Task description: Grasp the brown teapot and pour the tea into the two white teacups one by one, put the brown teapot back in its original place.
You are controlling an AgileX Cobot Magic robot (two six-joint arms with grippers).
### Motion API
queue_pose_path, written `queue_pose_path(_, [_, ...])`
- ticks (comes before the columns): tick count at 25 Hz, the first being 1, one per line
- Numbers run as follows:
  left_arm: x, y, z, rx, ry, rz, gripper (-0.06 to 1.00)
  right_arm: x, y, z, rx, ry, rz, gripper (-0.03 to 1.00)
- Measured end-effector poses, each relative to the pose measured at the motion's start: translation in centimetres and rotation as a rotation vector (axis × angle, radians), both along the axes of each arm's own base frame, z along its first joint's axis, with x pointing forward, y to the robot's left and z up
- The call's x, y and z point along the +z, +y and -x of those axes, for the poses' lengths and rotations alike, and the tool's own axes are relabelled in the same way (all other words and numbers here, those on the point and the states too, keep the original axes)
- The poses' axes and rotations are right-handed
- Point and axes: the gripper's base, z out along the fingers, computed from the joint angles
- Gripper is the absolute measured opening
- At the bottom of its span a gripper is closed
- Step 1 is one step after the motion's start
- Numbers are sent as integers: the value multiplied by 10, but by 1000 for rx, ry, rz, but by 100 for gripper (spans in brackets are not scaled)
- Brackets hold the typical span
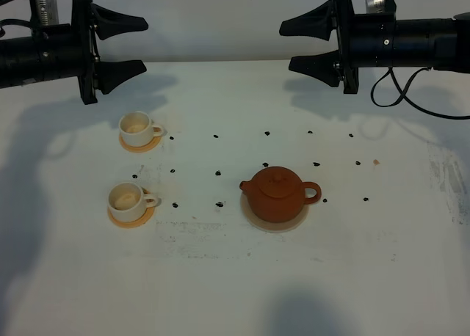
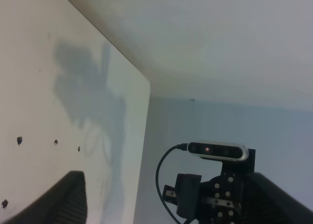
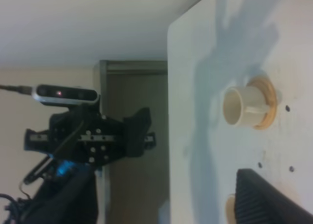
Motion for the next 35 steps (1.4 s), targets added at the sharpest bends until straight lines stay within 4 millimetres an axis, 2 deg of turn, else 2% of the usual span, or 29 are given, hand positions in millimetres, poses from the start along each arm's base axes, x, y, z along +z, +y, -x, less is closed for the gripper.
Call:
queue_pose_path(6, [0,-1,2,-79,-144,-105,62,4,0,-1,53,-137,71,58])
queue_pose_path(9, [9,-1,4,-130,-263,-194,59,13,-1,-3,83,-217,134,58])
queue_pose_path(14, [48,2,16,-186,-459,-420,56,40,-9,1,95,-372,326,57])
queue_pose_path(18, [77,8,31,-245,-553,-643,55,57,-17,7,101,-461,471,57])
queue_pose_path(23, [102,18,53,-306,-540,-885,55,69,-24,16,116,-513,652,57])
queue_pose_path(28, [123,30,75,-318,-449,-1052,55,78,-20,25,132,-577,852,57])
queue_pose_path(32, [137,36,95,-294,-419,-1143,55,81,-17,26,112,-602,932,57])
queue_pose_path(35, [141,39,115,-258,-418,-1193,55,83,-17,25,95,-623,951,56])
